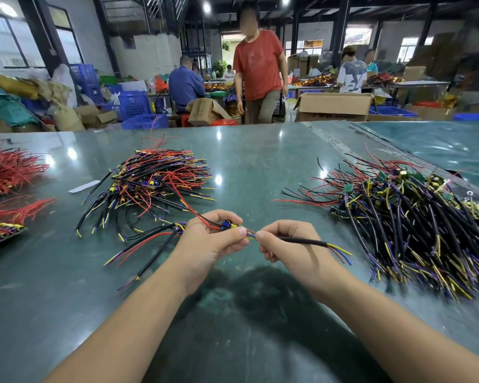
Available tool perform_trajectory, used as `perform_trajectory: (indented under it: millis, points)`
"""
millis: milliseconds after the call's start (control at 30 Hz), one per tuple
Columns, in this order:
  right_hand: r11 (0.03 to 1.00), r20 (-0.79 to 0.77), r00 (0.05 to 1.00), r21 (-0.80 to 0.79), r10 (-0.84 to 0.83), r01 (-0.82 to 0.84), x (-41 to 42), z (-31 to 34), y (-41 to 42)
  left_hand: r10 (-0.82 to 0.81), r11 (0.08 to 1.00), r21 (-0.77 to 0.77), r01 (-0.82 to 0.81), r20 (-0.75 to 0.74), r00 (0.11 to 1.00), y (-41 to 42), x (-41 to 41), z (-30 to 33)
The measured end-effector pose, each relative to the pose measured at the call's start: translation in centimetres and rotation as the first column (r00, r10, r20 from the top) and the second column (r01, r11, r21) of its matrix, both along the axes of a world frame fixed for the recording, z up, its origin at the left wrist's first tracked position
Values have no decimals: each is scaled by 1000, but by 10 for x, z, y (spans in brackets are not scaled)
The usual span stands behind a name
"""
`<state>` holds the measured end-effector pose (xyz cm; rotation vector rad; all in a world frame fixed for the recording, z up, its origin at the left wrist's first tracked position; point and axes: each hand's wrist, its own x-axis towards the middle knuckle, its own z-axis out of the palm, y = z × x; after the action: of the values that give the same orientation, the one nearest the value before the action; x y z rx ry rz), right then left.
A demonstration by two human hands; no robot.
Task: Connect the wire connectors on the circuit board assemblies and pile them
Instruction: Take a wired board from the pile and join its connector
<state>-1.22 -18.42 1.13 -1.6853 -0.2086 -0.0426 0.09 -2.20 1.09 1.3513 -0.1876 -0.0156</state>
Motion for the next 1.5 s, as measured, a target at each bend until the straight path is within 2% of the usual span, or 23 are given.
perform_trajectory:
  millis: [100, 167, 267, 333, 433, 600, 700, 767, 833, 933, 967, 1033, 1100, 1133, 1167, 1200, 1267, 1300, 1400, 1500]
  points:
    - [1000, 1, 1000, -4, 11, -11, 2, -1, -2, 18, 999, 30, -19, 13, 1000, -1, 0, -1]
    - [999, -10, 1000, 53, 13, -13, 2, -4, -2, 47, 997, 59, -48, 28, 999, -1, 0, -1]
    - [961, -5, 998, 268, -70, 69, 5, -6, -4, 153, 987, 40, -155, 43, 987, 6, 5, 1]
    - [890, -18, 991, 439, -130, 125, 8, -3, -8, 220, 975, -6, -220, 35, 975, 11, 9, 2]
    - [761, -59, 991, 636, -118, 128, 11, 1, -13, 252, 967, -41, -251, 22, 967, 13, 12, 3]
    - [719, -47, 997, 691, -56, 73, 11, 3, -13, 249, 957, -148, -250, -21, 968, 17, 13, 6]
    - [736, -45, 991, 666, -123, 122, 13, 1, -10, 223, 956, -188, -227, -46, 974, 18, 14, 7]
    - [777, -48, 975, 597, -215, 200, 15, -2, -9, 218, 957, -184, -225, -59, 974, 17, 15, 6]
    - [842, -24, 951, 458, -309, 285, 18, -5, -11, 219, 957, -181, -229, -72, 973, 17, 15, 6]
    - [921, 167, 906, 42, -388, 387, 18, -9, -20, 239, 951, -182, -249, -77, 968, 21, 16, 6]
    - [897, 274, 886, -136, -374, 421, 17, -9, -25, 246, 950, -181, -255, -75, 966, 23, 16, 6]
    - [759, 444, 856, -452, -265, 469, 16, -9, -34, 252, 950, -171, -261, -72, 965, 25, 15, 6]
    - [621, 464, 868, -631, -177, 464, 19, -6, -42, 243, 956, -148, -252, -77, 967, 23, 13, 4]
    - [605, 440, 881, -657, -175, 449, 21, -4, -45, 235, 960, -138, -244, -81, 969, 21, 12, 3]
    - [650, 396, 895, -628, -205, 427, 23, -3, -48, 227, 962, -135, -236, -80, 971, 19, 11, 1]
    - [742, 330, 913, -543, -242, 393, 23, -1, -50, 220, 964, -137, -229, -75, 973, 17, 10, 0]
    - [903, 220, 940, -287, -262, 319, 24, -2, -51, 210, 964, -153, -216, -49, 976, 14, 9, 0]
    - [939, 199, 946, -179, -257, 293, 24, -2, -52, 208, 964, -163, -211, -33, 978, 13, 9, 0]
    - [954, 119, 951, 132, -284, 268, 22, -1, -47, 186, 961, -206, -184, -9, 983, 8, 8, 2]
    - [850, -88, 955, 438, -285, 294, 22, 1, -38, 128, 957, -262, -126, -8, 992, 6, 7, 3]
